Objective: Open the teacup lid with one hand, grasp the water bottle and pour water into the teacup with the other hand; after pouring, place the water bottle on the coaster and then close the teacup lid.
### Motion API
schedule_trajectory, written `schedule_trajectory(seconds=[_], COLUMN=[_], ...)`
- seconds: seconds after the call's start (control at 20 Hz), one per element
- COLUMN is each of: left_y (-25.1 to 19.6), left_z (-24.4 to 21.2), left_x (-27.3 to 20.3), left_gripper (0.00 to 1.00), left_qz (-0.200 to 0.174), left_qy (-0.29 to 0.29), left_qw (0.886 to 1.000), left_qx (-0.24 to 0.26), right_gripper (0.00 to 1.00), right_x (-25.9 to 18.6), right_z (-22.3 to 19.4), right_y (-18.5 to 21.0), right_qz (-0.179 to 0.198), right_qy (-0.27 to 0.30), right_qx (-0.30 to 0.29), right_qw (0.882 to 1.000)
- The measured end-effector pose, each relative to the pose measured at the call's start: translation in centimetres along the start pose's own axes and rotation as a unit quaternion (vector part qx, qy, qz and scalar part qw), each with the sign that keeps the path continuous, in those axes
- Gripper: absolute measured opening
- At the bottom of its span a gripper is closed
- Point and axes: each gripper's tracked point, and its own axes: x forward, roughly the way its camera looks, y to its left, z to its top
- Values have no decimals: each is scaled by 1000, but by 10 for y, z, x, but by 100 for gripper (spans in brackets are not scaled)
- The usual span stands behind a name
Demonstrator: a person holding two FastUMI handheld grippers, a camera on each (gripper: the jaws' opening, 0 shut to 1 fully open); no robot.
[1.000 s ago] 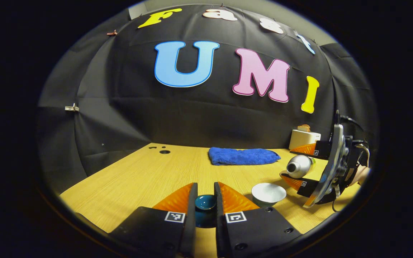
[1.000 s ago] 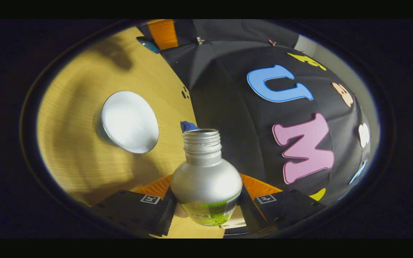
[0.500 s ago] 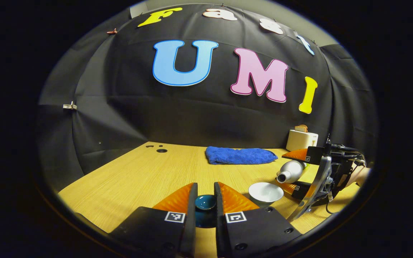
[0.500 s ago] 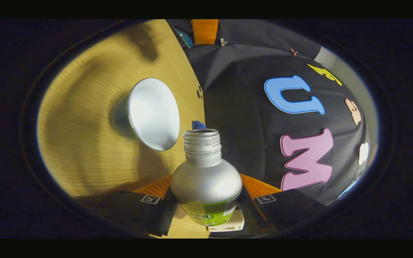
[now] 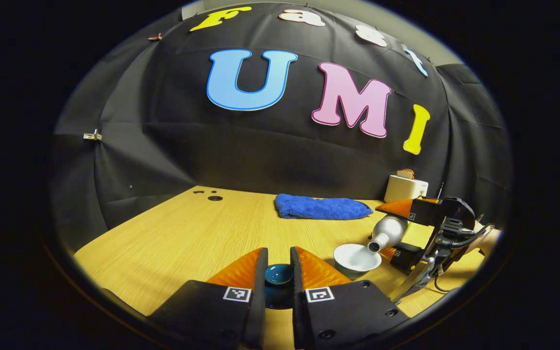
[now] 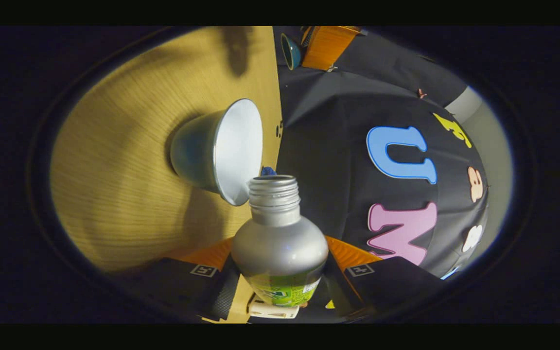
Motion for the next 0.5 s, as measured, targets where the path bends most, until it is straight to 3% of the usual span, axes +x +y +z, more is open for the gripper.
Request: schedule_trajectory(seconds=[0.5], left_y=[-3], left_z=[-5], left_x=[-3], left_gripper=[27], left_qz=[-10], left_qy=[4], left_qw=[1000], left_qx=[-4], right_gripper=[77], right_x=[1], right_z=[9], right_y=[-8], right_qz=[-14], right_qy=[-19], right_qx=[-64], right_qw=[998])
